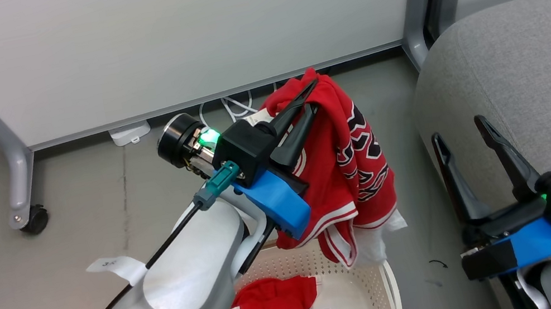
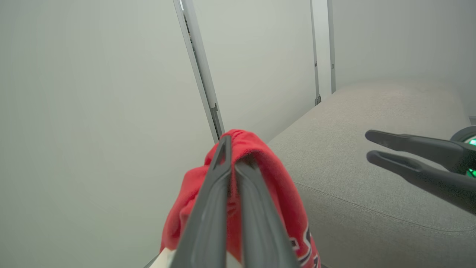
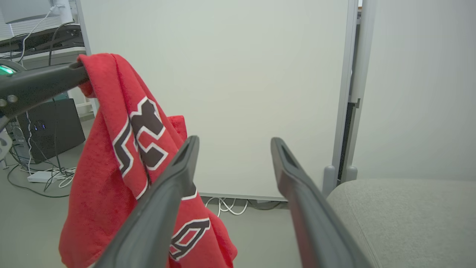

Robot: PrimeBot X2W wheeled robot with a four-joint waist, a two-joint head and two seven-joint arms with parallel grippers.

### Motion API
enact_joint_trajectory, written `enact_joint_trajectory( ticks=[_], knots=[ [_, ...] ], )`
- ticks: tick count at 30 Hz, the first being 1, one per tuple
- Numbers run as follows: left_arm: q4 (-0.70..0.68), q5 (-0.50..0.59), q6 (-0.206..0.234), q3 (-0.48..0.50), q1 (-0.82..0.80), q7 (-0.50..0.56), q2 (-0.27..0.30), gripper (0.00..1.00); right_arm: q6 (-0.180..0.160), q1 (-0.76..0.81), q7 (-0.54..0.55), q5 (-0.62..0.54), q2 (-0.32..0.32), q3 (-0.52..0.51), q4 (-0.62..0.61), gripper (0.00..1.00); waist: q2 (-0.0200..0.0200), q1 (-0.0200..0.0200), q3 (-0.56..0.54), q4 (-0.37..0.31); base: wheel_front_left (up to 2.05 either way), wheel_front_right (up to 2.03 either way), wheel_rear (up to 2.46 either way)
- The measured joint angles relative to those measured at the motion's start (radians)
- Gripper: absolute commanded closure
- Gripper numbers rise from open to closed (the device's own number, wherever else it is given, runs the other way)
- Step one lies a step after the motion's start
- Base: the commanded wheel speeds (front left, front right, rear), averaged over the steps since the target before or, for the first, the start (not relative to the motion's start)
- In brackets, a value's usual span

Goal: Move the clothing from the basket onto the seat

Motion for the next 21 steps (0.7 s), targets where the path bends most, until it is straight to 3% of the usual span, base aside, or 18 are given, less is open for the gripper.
enact_joint_trajectory(
  ticks=[12,21],
  knots=[
    [-0.004,0.002,0.000,0.000,-0.005,0.000,0.003,1.00,0.000,-0.117,0.000,-0.015,-0.045,0.145,-0.030,0.00,0.0000,0.0000,0.009,0.007,0.00,0.00,0.00],
    [-0.014,0.021,0.000,-0.022,-0.007,0.000,-0.008,1.00,0.000,-0.201,-0.002,-0.023,-0.069,0.241,0.074,0.00,0.0000,0.0000,0.022,0.019,0.00,0.00,0.00]
  ],
)
